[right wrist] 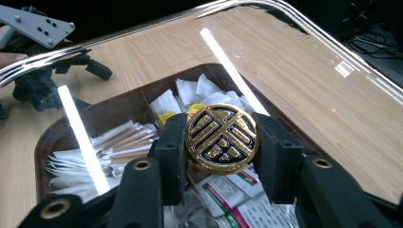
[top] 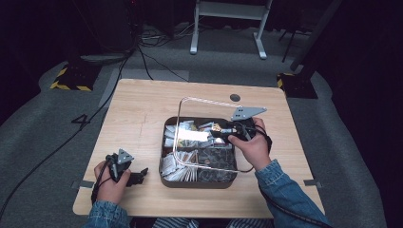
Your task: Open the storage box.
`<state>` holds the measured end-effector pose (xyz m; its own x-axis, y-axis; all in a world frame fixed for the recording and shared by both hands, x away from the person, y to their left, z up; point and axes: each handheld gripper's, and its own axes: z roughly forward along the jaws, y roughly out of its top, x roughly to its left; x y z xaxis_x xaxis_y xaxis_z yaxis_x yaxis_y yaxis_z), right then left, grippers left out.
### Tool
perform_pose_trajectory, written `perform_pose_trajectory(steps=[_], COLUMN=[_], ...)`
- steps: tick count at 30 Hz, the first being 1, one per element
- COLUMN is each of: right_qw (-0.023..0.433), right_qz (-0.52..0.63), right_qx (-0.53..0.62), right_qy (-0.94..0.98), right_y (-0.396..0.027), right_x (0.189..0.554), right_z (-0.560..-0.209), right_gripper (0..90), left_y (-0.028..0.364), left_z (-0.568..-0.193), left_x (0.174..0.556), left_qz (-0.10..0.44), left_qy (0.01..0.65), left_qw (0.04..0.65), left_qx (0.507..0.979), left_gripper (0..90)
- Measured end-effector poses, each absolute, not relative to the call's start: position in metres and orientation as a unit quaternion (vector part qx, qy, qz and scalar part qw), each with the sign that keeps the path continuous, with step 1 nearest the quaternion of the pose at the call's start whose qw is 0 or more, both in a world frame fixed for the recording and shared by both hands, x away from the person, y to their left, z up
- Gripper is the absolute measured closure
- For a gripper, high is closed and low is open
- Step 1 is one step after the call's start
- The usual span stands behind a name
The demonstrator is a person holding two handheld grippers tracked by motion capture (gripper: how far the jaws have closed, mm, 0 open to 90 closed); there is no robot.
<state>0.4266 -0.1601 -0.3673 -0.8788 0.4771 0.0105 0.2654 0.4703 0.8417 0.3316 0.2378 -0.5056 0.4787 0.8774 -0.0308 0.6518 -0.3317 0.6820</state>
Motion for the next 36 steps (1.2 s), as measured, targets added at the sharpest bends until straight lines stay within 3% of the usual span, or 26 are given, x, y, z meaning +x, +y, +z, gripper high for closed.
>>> perform_pose_trajectory(steps=[16, 36], right_qw=[0.124, 0.158], right_qz=[0.442, 0.401], right_qx=[0.239, 0.309], right_qy=[0.856, 0.848], right_y=[-0.206, -0.298], right_x=[0.439, 0.468], right_z=[-0.363, -0.376], right_gripper=[58.6, 58.6], left_y=[0.238, 0.238], left_z=[-0.505, -0.505], left_x=[0.332, 0.332], left_qz=[0.174, 0.174], left_qy=[0.478, 0.478], left_qw=[0.321, 0.321], left_qx=[0.799, 0.799], left_gripper=[9.6, 9.6])
